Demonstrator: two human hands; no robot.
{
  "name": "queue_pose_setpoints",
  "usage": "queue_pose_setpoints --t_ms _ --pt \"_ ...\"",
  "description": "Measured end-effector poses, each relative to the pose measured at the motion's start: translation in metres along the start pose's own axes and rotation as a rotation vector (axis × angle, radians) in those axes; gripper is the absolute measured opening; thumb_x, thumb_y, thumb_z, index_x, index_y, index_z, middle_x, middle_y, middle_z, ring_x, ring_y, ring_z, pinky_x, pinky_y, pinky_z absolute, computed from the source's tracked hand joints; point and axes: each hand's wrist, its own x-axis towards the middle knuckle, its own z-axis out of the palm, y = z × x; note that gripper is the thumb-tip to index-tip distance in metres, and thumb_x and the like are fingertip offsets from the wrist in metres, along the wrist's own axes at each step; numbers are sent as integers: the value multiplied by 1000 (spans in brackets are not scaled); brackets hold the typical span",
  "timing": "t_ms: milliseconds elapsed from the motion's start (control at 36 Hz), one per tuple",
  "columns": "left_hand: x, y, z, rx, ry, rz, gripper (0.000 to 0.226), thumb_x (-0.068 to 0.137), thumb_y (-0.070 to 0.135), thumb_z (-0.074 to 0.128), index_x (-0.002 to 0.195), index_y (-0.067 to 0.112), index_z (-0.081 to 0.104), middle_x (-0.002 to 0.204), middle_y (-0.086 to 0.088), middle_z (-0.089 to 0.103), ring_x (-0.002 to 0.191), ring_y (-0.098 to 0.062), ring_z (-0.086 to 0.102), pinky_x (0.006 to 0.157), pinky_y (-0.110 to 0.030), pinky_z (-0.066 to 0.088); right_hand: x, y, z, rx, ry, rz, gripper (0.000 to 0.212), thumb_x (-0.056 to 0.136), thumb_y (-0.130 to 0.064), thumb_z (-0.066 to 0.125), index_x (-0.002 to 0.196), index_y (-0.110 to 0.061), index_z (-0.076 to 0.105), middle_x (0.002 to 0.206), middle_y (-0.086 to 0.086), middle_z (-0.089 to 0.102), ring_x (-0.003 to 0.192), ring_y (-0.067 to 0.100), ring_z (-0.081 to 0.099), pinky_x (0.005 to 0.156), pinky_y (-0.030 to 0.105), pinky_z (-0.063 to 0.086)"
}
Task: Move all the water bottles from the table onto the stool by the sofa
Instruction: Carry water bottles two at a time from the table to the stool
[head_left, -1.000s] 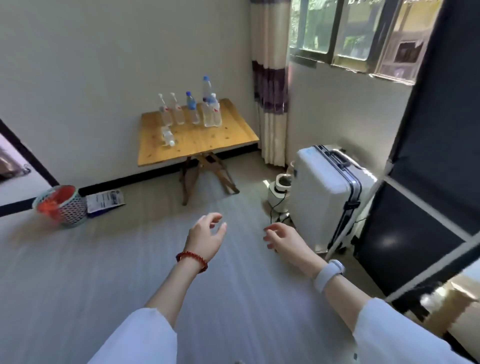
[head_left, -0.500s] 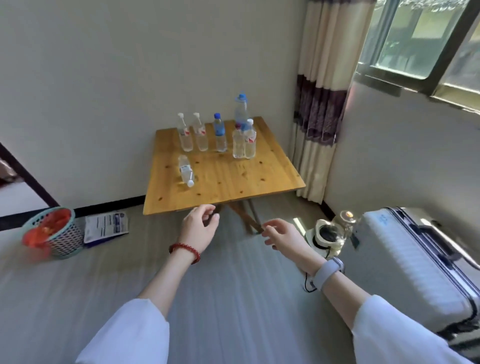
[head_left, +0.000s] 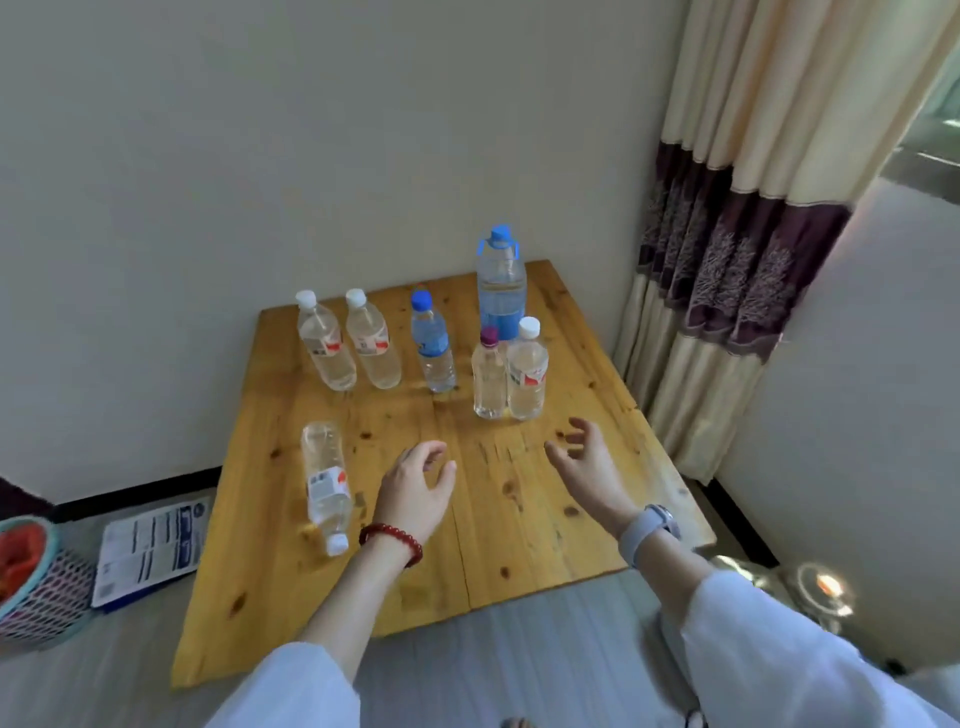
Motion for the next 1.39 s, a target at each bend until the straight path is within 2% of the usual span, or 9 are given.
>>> queue_pose_setpoints --t_ms 250,389,528,722,1000,1111,1194,1306,1389 --pt "88 -41 16 -3 -26 -129 23 89 21 54 111 17 57 114 1 60 100 -9 53 84 -22 41 168 -14 44 -38 47 22 94 79 -27 69 144 -3 5 152 19 15 141 31 17 113 41 23" --pt "109 -71 17 23 -55 -182 21 89 21 54 109 18 57 112 1 60 101 -11 54 85 -23 41 207 -3 61 39 92 11 86 78 -27 70 139 -3 16 143 17 31 130 31 37 106 44 37" --pt "120 -92 18 29 -88 -189 24 88 20 55 112 16 57 113 2 59 102 -11 55 83 -23 40 200 12 63 28 142 -13 75 79 -33 68 134 -11 21 123 4 45 104 16 48 81 27 40" --pt "118 -139 -5 224 -213 -160 30 88 16 52 117 14 54 123 -2 55 116 -18 48 94 -26 38 120 14 68 -45 107 -38 74 73 -40 72 129 -19 29 121 1 48 107 16 50 86 29 43" --pt "145 -230 -56 1063 -800 210 104 70 -12 47 142 39 -9 151 1 -27 136 -32 -30 105 -63 -11 46 -5 145 -30 -33 -5 74 71 -39 74 129 -22 31 117 -8 47 108 5 49 87 22 45" --pt "172 -240 -54 1210 -932 560 83 78 1 53 142 33 11 156 0 -2 140 -30 -19 105 -68 -10 38 -11 167 -20 17 4 79 70 -44 72 132 -22 28 113 -20 39 101 -27 35 80 -4 34" --pt "183 -244 -53 1191 -956 712 69 80 18 57 139 29 23 148 2 29 143 -22 5 106 -64 -13 33 -12 172 -13 19 39 77 71 -45 71 131 -28 26 118 -13 41 102 -16 40 80 -1 37" --pt "184 -235 -46 1028 -907 620 73 71 43 64 135 28 33 137 5 42 131 -17 32 115 -52 1 25 -10 166 48 39 120 73 72 -44 71 129 -26 28 120 -4 52 105 10 57 86 25 51" --pt "183 -215 -39 713 -832 371 83 59 66 63 130 31 38 127 9 48 117 -16 44 98 -37 38 17 -7 154 120 104 158 63 75 -35 71 123 -25 32 115 -6 57 99 1 60 80 23 54"
